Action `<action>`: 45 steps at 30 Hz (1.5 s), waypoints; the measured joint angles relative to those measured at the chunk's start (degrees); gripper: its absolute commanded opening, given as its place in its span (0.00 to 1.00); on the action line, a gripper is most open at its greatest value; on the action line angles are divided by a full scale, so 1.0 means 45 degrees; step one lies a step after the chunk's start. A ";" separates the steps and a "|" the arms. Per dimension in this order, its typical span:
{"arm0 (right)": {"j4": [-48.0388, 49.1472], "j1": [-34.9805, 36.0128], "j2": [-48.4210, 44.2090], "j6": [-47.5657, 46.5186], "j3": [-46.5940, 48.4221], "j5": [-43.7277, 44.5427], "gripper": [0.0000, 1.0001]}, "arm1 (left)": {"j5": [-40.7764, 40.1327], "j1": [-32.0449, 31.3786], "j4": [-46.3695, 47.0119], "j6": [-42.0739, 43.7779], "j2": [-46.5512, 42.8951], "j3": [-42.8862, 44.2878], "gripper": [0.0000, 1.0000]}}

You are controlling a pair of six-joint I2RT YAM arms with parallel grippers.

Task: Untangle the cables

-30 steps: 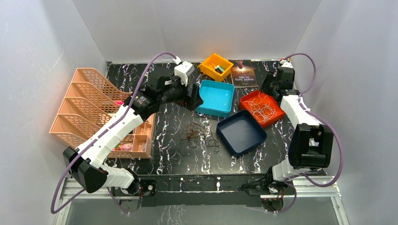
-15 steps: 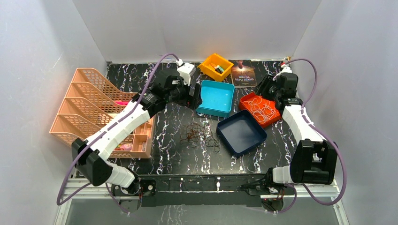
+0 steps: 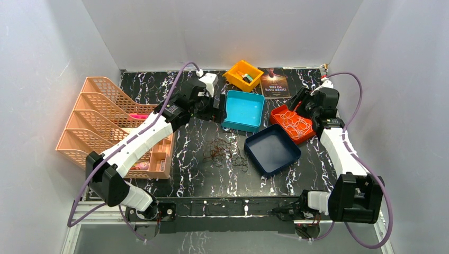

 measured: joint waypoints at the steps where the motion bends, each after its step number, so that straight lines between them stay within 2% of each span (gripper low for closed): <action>1: -0.0034 0.0000 -0.0102 -0.0083 0.0000 -0.0039 0.75 | -0.0117 0.0000 0.0015 -0.0102 0.0000 -0.0087 0.98; 8: -0.0107 0.0000 -0.1394 -0.0719 -0.0495 -0.0505 0.77 | -0.0641 0.0000 0.0155 -0.0641 0.0000 -0.0947 0.98; 18: -0.0636 0.0194 -0.1185 -0.1239 -0.0340 -0.1685 0.78 | -0.0865 0.0000 0.0389 -0.0549 0.0000 -0.1064 0.98; 34: -0.1209 0.4707 -0.0656 -0.1506 0.0568 -0.0364 0.78 | -0.0865 0.0000 0.0962 -0.0393 -0.0364 -0.2448 0.98; 45: -0.1185 0.5469 -0.1739 -0.0835 -0.0933 0.0505 0.78 | 0.0058 0.0000 0.1520 -0.0680 -0.0427 -0.3546 0.98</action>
